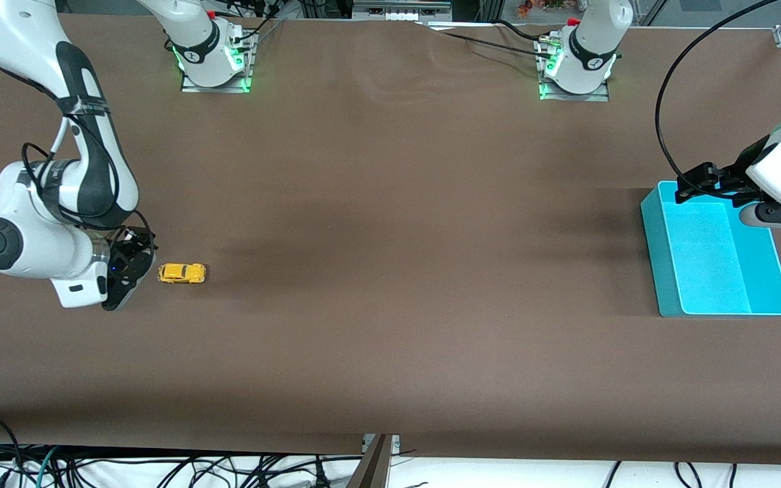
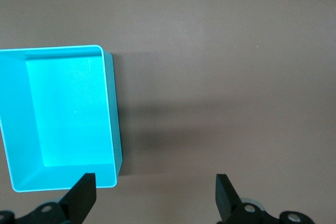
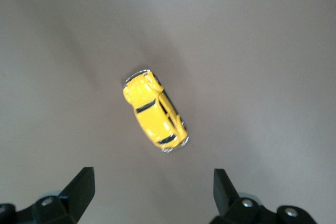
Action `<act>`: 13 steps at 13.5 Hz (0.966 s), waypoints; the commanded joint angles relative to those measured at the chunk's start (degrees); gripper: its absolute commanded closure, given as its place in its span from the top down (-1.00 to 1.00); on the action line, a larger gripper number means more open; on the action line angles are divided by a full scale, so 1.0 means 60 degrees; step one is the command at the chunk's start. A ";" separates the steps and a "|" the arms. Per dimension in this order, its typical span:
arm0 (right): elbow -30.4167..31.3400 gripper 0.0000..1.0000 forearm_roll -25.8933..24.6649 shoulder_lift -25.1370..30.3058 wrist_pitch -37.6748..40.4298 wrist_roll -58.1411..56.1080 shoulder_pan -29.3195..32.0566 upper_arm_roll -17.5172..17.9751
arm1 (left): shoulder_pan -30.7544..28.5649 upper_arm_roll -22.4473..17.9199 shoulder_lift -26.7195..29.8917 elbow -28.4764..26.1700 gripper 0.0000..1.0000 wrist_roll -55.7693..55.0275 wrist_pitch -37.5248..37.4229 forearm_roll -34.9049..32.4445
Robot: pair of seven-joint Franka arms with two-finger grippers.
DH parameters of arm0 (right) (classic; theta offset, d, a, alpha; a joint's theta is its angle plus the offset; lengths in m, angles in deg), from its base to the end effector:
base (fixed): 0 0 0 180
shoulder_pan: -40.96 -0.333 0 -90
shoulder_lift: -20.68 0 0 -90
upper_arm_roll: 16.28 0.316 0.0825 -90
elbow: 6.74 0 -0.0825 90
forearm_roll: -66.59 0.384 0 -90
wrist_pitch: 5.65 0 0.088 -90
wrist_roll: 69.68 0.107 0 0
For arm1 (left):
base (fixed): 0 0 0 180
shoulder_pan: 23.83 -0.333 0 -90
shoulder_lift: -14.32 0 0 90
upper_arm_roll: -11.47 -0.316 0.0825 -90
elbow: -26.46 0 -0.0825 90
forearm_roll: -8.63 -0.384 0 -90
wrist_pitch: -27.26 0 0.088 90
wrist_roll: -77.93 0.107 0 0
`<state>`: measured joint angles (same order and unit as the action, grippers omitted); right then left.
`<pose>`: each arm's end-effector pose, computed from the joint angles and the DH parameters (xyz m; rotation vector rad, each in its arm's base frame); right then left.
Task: Wind and store yellow beetle car
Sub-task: 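Move the right gripper over the yellow beetle car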
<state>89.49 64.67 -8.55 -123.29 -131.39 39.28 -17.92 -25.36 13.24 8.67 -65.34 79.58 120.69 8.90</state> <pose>0.6596 0.0005 0.2951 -2.6453 -1.6182 0.2159 0.5849 -0.0022 0.5585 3.1307 -0.0509 -0.1097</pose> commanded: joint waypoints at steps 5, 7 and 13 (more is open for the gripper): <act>0.1785 1.00 -0.0031 0.0213 -0.2873 -0.2588 0.0001 0.0024 | -0.0052 0.0042 0.0018 0.0154 1.00 0.0061 -0.0191 -0.0162; 0.2268 1.00 -0.0001 0.0228 -0.3708 -0.3159 -0.0014 0.0038 | -0.0052 0.0042 0.0018 0.0169 1.00 0.0061 -0.0191 -0.0162; 0.3105 1.00 -0.0001 0.0213 -0.4926 -0.3381 0.0001 0.0170 | -0.0052 0.0042 0.0018 0.0154 1.00 0.0061 -0.0191 -0.0162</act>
<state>105.76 64.67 -8.65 -150.72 -150.65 39.21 -17.30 -25.36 13.22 8.67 -65.34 79.58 120.63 8.90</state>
